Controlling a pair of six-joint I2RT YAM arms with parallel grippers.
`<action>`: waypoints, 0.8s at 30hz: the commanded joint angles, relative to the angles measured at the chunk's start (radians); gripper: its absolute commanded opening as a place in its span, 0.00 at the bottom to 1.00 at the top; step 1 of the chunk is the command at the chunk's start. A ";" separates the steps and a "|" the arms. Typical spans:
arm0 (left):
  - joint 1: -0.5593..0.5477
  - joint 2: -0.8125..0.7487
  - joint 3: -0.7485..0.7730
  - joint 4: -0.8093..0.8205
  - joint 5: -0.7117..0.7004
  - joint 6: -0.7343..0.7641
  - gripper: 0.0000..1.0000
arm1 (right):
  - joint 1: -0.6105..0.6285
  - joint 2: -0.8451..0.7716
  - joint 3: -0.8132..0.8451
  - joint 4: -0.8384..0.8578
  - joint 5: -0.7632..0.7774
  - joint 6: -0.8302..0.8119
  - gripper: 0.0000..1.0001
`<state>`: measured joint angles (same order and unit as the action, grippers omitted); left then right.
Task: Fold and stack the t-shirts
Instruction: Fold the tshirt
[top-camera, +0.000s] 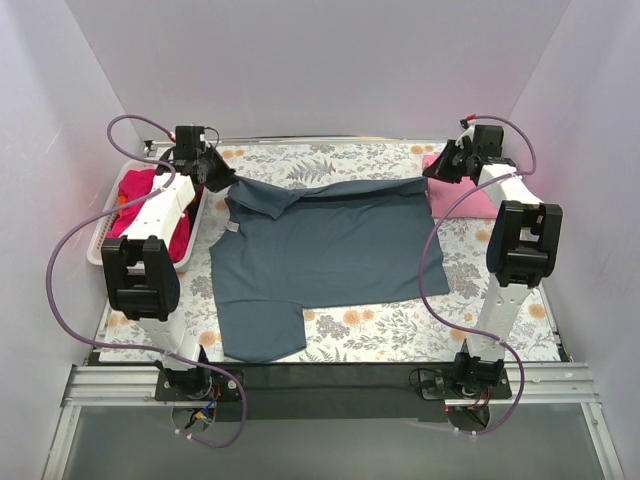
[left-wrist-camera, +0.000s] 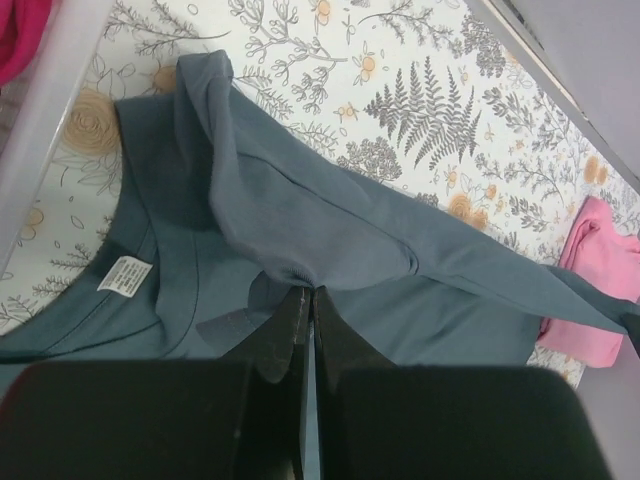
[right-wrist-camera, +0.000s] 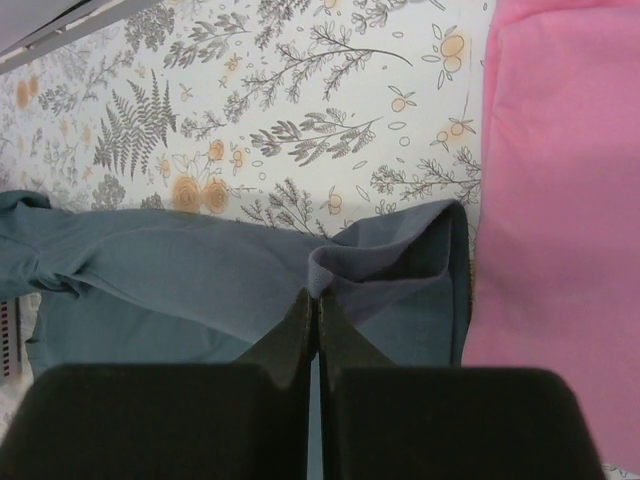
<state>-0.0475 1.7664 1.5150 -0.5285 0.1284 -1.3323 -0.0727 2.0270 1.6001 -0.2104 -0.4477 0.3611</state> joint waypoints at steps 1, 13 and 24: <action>0.006 -0.102 -0.024 -0.030 0.005 -0.016 0.00 | -0.012 -0.068 -0.029 0.017 0.015 0.010 0.01; 0.006 -0.275 -0.292 -0.002 0.080 -0.105 0.10 | -0.013 -0.085 -0.157 0.016 -0.005 0.015 0.01; -0.038 -0.489 -0.432 -0.051 0.050 -0.085 0.79 | 0.053 -0.364 -0.357 -0.083 0.158 -0.060 0.53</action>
<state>-0.0563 1.3853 1.0817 -0.5491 0.2024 -1.4296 -0.0616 1.8217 1.3067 -0.2497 -0.3599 0.3363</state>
